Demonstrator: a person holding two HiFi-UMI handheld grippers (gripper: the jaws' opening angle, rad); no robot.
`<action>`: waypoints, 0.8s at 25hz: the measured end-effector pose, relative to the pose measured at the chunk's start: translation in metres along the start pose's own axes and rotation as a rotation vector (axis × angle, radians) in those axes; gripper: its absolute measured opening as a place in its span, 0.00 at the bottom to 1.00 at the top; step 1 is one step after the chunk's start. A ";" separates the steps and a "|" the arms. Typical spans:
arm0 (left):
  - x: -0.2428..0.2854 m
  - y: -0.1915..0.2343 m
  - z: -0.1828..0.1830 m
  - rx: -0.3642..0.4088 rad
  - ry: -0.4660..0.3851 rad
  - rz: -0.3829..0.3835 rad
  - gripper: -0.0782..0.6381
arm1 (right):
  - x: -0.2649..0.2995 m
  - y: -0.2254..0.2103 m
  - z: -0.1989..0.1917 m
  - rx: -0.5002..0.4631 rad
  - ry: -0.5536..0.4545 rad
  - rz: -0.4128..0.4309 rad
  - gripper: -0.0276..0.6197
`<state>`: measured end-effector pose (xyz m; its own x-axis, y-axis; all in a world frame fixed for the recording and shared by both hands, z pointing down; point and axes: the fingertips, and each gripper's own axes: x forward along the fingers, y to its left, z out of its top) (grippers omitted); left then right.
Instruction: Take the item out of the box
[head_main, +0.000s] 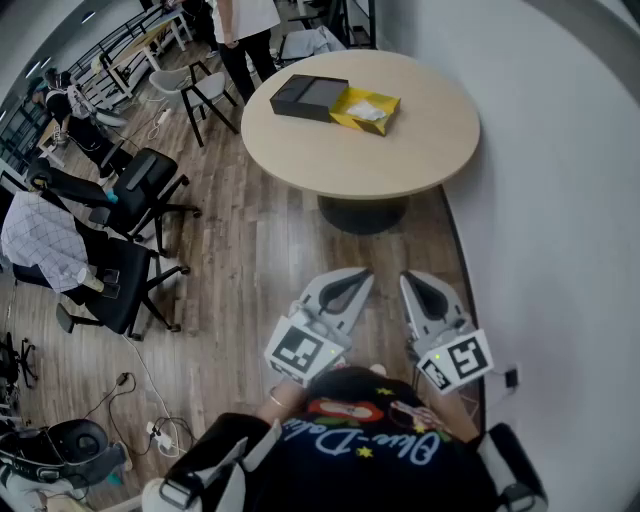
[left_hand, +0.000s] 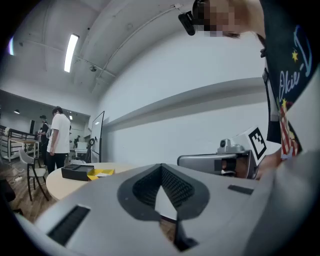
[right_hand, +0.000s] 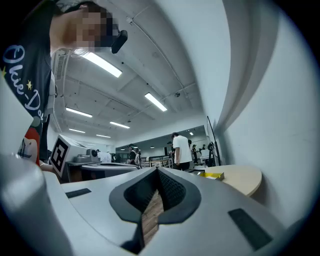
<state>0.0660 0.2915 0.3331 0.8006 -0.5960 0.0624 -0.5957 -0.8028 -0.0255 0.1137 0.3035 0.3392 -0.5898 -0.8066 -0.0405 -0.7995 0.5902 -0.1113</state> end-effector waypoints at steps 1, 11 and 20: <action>0.001 -0.002 0.001 0.002 -0.002 0.001 0.09 | -0.001 -0.001 0.002 0.003 -0.008 0.003 0.04; 0.009 -0.024 0.001 0.013 -0.010 0.032 0.09 | -0.024 -0.010 0.003 -0.032 -0.017 0.028 0.04; 0.011 -0.038 -0.001 0.023 0.028 0.049 0.09 | -0.036 -0.021 0.001 -0.015 -0.036 0.049 0.04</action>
<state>0.0973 0.3159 0.3361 0.7681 -0.6342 0.0883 -0.6322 -0.7730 -0.0522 0.1519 0.3207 0.3422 -0.6239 -0.7772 -0.0817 -0.7716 0.6292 -0.0929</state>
